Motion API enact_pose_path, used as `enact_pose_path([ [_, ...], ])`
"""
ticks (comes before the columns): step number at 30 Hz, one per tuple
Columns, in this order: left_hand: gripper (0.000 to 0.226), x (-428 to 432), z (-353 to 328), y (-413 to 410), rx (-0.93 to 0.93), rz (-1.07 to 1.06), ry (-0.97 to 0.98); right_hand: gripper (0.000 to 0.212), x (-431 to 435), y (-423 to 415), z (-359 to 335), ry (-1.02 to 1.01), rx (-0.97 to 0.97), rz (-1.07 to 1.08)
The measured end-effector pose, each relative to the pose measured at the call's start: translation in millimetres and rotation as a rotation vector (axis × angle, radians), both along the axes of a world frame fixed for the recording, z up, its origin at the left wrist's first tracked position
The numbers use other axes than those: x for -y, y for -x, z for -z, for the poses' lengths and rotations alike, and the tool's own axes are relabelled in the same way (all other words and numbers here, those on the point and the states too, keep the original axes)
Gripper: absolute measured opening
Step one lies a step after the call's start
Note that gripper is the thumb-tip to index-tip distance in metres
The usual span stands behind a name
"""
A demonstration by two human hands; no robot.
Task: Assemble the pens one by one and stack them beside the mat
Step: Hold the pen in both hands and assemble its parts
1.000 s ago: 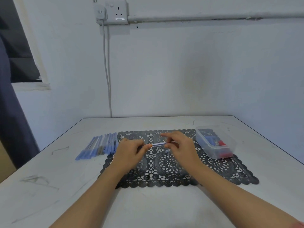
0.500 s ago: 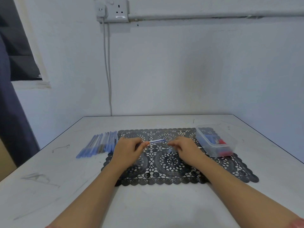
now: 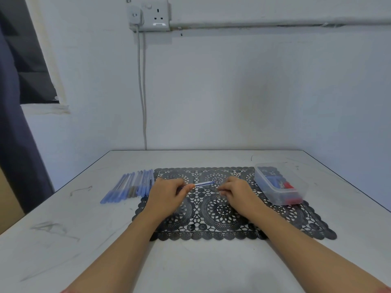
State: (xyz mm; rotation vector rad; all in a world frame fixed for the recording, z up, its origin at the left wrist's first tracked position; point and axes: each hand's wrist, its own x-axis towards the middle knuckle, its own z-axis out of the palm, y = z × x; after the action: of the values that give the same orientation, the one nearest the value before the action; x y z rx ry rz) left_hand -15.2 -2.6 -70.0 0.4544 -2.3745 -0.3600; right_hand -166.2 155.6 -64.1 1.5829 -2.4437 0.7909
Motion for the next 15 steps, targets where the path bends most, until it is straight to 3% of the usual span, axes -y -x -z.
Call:
enact_pose_path([
  [7,0.044,-2.7,-2.2,0.4,0.011,-0.009,0.008,0.021,-1.6,-11.6,-4.9,0.355,0.084,-0.031],
  [15,0.044,-6.0,-4.4,0.1,0.017,0.000,0.003,0.020,-0.3,-17.0,-4.5,0.418,0.076,-0.049],
])
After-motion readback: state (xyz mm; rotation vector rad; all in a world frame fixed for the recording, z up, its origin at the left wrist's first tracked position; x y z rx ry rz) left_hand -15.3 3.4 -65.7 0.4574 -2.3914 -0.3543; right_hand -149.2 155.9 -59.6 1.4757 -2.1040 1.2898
